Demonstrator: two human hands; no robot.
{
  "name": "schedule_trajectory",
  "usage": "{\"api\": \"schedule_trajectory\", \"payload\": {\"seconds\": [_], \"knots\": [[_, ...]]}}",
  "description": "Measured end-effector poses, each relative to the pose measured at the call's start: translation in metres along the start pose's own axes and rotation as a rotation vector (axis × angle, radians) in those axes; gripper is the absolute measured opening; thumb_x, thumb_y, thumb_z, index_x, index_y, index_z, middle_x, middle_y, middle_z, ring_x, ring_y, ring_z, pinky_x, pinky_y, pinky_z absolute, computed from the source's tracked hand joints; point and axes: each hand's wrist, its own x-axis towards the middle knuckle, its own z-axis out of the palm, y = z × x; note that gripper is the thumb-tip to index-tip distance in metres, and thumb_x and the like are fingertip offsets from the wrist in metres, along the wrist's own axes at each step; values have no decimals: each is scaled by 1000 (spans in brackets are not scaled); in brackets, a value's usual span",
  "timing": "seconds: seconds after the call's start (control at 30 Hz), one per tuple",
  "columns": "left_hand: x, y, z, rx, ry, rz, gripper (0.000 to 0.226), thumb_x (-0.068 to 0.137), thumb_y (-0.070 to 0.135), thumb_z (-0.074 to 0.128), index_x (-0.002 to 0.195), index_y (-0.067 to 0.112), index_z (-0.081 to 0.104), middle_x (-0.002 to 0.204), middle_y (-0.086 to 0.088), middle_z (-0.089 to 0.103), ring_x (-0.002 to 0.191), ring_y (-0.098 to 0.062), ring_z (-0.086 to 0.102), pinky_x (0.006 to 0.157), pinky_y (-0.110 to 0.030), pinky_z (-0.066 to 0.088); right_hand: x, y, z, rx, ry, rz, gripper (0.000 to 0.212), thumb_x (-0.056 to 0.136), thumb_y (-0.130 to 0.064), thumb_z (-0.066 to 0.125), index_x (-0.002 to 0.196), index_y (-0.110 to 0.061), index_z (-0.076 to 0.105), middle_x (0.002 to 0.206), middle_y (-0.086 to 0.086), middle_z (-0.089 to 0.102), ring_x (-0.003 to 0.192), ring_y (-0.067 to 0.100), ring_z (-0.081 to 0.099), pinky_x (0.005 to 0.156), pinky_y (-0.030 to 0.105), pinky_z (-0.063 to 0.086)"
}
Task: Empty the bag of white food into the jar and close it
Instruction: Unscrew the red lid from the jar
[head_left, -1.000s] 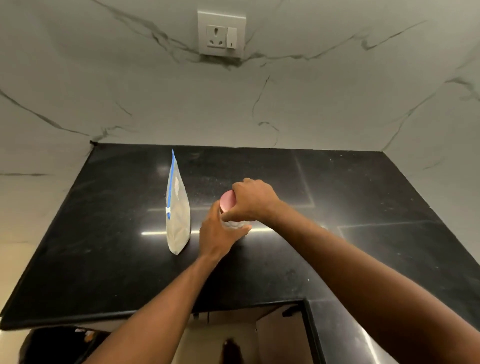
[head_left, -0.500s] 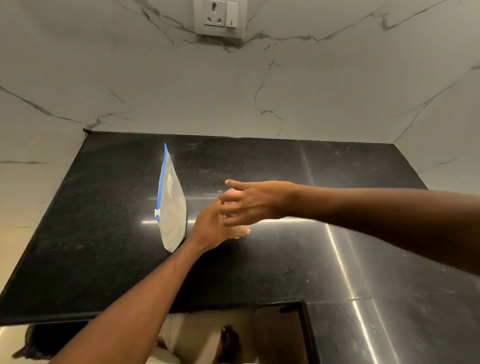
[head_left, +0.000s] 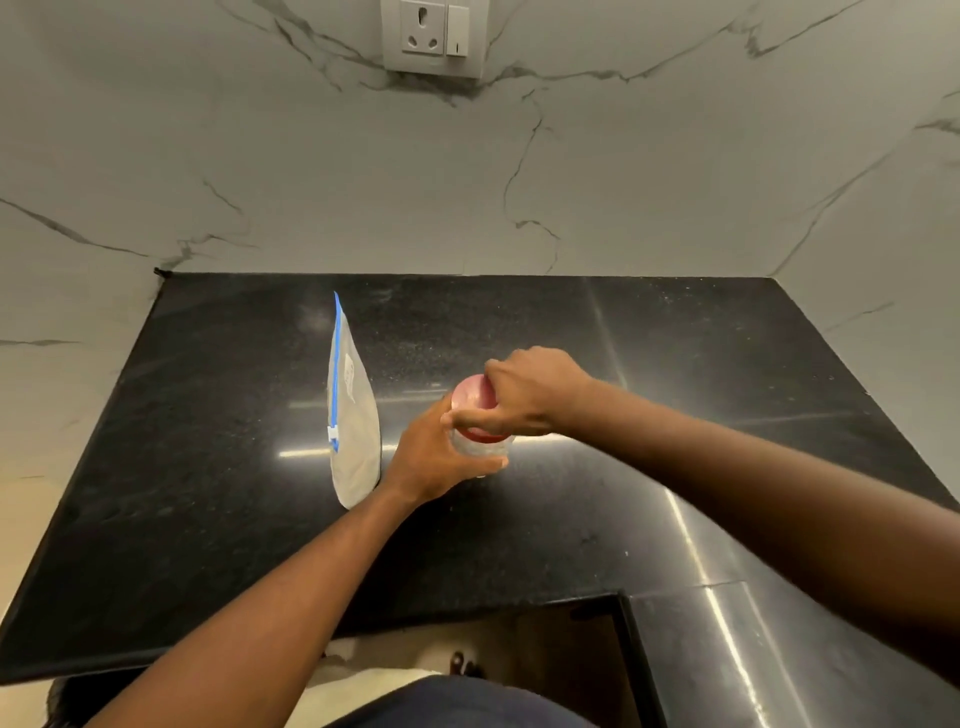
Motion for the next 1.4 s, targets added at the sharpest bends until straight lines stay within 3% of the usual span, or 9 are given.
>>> {"api": "schedule_trajectory", "payload": {"seconds": [0.1,0.2,0.33,0.4,0.53,0.73,1.0,1.2,1.4], "knots": [[2,-1,3,18,8,-1,92,52,84,82,133,62,42,116,35,61,102,4,63,87,-13,45,10,-16,-5,-26,-45,-28,62,78,-78,62,99,-20,68,90,1,71,66,16,57,50,26,38],[1,-3,0,51,10,-24,88,46,91,78,120,73,34,102,43,54,91,13,57,77,-4,37,10,-13,-21,-198,-128,-341,80,71,-51,86,138,-23,54,122,2,61,91,20,60,59,27,42],[-3,6,-1,102,51,39,82,54,95,68,123,53,51,93,45,49,83,10,57,57,6,35,-8,-6,-24,-485,46,-712,101,70,-26,93,150,-23,31,148,8,44,127,29,48,92,40,54],[-3,5,-3,76,28,56,76,58,84,80,122,57,49,102,44,57,93,14,61,72,-2,49,-15,9,-25,-396,205,-753,94,67,-21,91,143,-24,36,145,8,47,127,29,49,91,40,55],[-1,0,-2,15,43,24,95,55,66,92,138,42,54,129,18,69,117,-6,66,100,-36,57,-23,54,-9,312,391,-279,75,70,-48,84,129,-27,42,130,1,50,99,22,61,69,21,51],[-8,10,10,-22,147,-45,103,53,64,94,142,33,51,138,11,65,123,-8,62,100,-27,50,-37,65,111,792,509,488,49,75,-41,90,93,-13,54,104,6,62,95,25,63,75,31,51],[-43,30,-1,-24,109,-185,115,69,53,93,160,26,29,164,0,40,148,-22,42,119,-41,40,-40,42,139,727,318,545,35,82,-45,83,94,-16,67,155,12,46,142,30,46,106,42,45],[-130,56,-35,-151,144,-167,45,88,42,79,129,39,61,123,21,69,107,5,68,97,-23,58,-56,14,68,857,857,189,14,88,-17,82,87,-12,69,117,0,66,106,11,63,84,35,57],[-176,61,-72,-52,618,7,14,90,33,77,100,24,73,94,14,73,90,-9,72,73,-12,55,-43,-56,-4,862,641,-406,12,96,-11,75,108,-12,78,111,3,74,94,15,73,74,32,62]]}}
